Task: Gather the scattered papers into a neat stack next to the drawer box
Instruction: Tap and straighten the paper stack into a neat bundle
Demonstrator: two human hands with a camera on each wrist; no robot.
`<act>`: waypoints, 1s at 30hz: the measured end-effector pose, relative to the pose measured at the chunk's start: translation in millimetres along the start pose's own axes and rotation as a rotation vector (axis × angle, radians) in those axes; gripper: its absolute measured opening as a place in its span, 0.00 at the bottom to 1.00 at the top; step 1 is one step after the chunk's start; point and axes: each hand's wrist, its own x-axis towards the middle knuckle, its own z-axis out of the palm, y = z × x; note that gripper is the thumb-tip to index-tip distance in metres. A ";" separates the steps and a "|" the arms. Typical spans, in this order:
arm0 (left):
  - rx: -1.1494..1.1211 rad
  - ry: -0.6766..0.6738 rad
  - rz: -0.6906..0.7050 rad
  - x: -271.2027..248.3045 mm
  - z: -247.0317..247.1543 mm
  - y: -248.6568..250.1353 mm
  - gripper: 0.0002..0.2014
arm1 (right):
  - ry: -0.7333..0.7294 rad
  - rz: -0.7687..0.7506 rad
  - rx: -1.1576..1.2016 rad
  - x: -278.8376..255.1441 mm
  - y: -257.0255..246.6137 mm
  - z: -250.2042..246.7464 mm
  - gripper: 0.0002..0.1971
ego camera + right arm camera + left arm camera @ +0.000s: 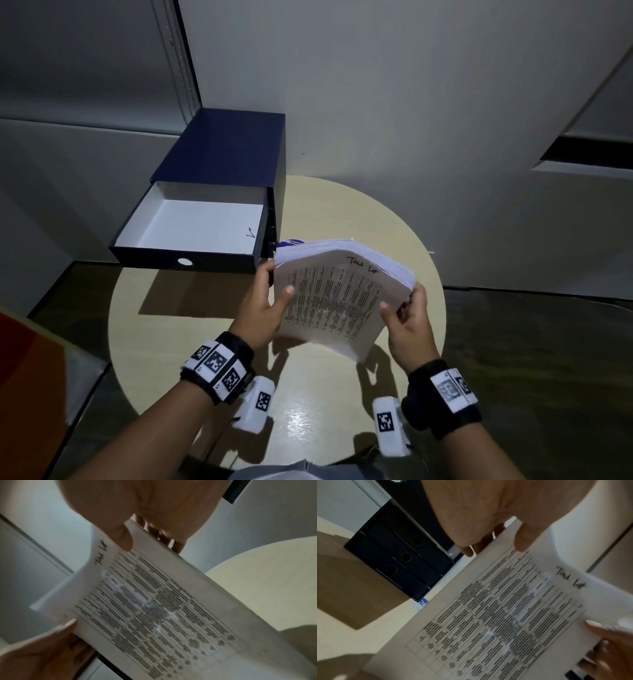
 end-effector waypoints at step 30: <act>-0.080 0.076 -0.079 -6.2 -2.0 -13.2 0.20 | -0.352 -0.680 -1.149 -13.2 -90.7 80.1 0.41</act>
